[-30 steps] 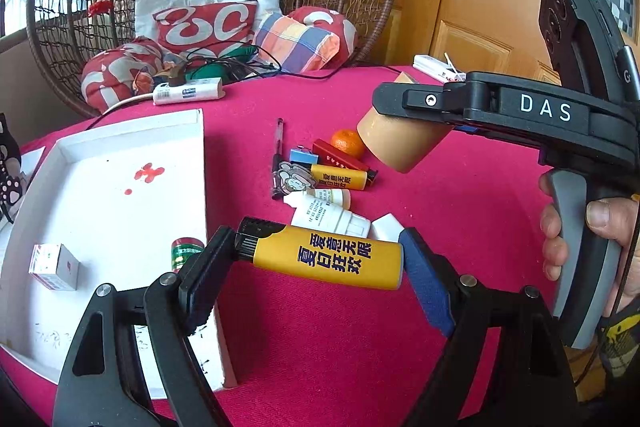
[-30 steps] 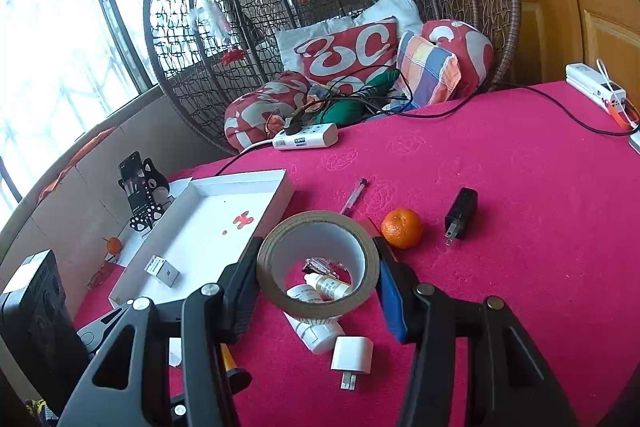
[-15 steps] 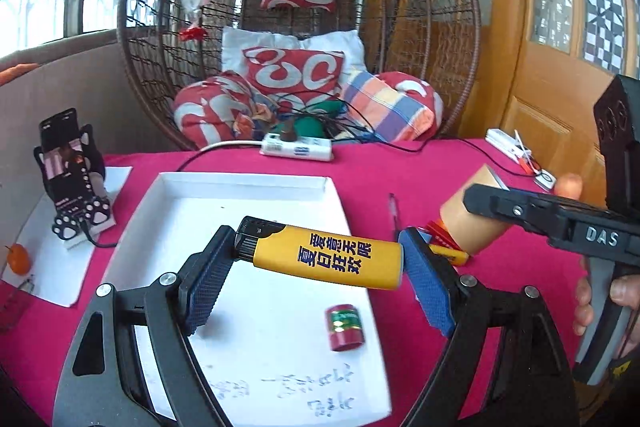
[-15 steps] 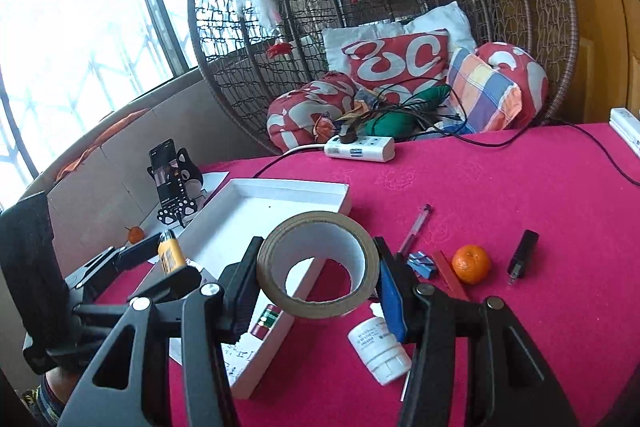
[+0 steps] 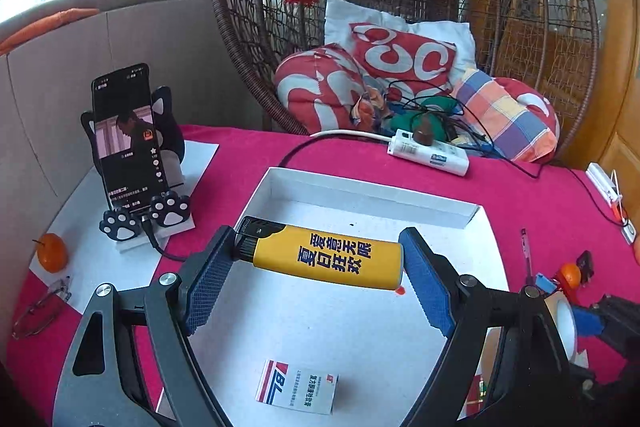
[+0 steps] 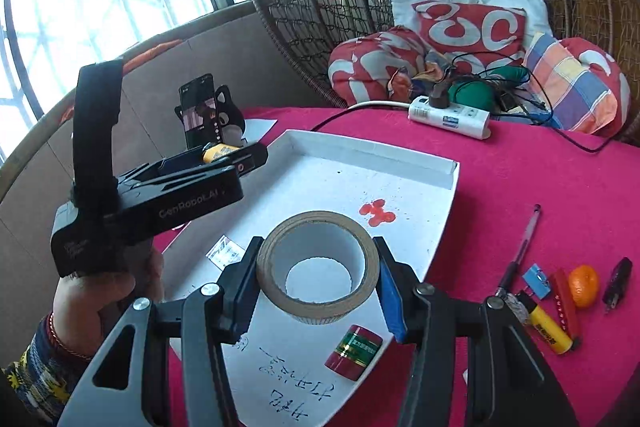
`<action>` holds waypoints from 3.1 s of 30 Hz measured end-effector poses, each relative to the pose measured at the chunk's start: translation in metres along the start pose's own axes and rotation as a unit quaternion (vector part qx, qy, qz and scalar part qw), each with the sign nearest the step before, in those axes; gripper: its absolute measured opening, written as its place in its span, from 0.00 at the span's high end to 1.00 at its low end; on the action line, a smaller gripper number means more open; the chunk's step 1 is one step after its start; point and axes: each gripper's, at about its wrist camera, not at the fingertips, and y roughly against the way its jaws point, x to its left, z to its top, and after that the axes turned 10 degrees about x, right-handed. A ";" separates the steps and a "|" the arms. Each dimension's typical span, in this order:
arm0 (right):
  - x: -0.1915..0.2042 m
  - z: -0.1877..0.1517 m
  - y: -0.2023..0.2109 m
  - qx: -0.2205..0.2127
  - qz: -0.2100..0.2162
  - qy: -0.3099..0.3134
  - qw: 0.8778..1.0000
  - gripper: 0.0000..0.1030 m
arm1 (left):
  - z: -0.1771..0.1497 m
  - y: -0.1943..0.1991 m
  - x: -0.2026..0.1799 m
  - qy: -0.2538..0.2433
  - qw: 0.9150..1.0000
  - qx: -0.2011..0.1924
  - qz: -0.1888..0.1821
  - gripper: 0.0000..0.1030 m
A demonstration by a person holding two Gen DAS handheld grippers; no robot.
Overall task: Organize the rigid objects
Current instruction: 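Carry the lighter and tape roll into the white tray and open both tools, then move both open tools back toward the remaining items, then grasp the white pill bottle with the left tool while the right tool grasps the white charger plug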
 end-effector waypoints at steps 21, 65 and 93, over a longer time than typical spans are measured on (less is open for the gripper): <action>0.025 -0.010 -0.012 -0.064 -0.104 0.072 0.990 0.00 | -0.006 0.000 0.015 0.041 0.998 -0.015 0.037 0.00; -0.189 -0.154 0.174 -0.234 -0.187 -0.250 0.921 0.00 | -0.113 0.009 -0.234 -0.289 0.947 0.104 -0.098 0.00; -0.134 -0.134 0.081 -0.010 -0.074 -0.022 0.997 0.00 | -0.102 0.024 -0.205 -0.255 0.951 0.102 -0.144 0.37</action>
